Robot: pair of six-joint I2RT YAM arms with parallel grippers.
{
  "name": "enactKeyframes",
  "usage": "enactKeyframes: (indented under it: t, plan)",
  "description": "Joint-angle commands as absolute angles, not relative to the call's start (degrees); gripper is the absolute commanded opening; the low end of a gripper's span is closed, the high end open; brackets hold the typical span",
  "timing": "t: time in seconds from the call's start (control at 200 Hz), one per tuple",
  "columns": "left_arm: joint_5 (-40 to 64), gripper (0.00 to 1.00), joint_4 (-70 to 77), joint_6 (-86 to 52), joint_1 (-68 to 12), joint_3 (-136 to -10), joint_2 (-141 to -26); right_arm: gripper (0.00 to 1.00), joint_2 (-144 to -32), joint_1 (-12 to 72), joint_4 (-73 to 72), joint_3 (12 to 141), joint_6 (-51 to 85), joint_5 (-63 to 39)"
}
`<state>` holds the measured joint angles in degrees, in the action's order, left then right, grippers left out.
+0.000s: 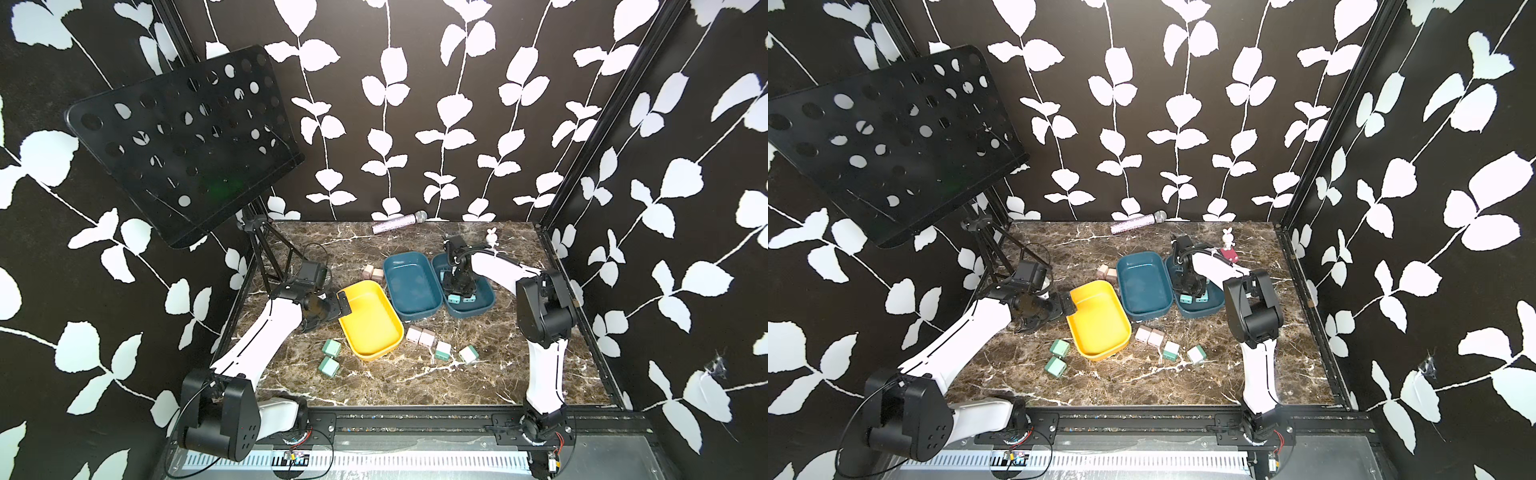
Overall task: Place the plugs by color into the storage box
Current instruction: Place the plug in the storage box, then pick up the plug from the center of the board.
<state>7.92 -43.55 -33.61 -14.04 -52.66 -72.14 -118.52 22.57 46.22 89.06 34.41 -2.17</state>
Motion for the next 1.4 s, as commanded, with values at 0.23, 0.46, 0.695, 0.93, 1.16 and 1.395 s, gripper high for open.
enactKeyframes:
  t: [0.23, 0.46, 0.695, 0.93, 1.16, 1.395]
  plan:
    - [8.26, 0.99, -44.59, -32.68, -13.69, -52.65, -72.58, 0.65, -115.57, 22.14, 51.18, 91.24, 34.19, -0.35]
    - [8.52, 0.99, -43.0, -33.06, -13.66, -52.47, -74.52, 0.77, -100.07, 24.11, 57.02, 86.91, 45.16, 1.61]
    - [9.36, 0.99, -40.54, -33.31, -13.71, -52.76, -77.44, 0.79, -83.24, 33.07, 55.79, 69.12, 61.92, 1.42]
    - [10.67, 0.99, -38.84, -33.04, -13.72, -54.11, -80.88, 0.79, -77.78, 41.5, 49.86, 54.28, 76.04, 2.62]
    - [11.16, 0.99, -38.5, -32.84, -13.68, -55.24, -82.27, 0.78, -75.2, 41.75, 43.55, 45.11, 83.8, 3.6]
    - [11.07, 0.99, -38.76, -32.44, -13.7, -54.93, -82.19, 0.76, -75.45, 41.8, 37.06, 39.4, 88.11, 4.76]
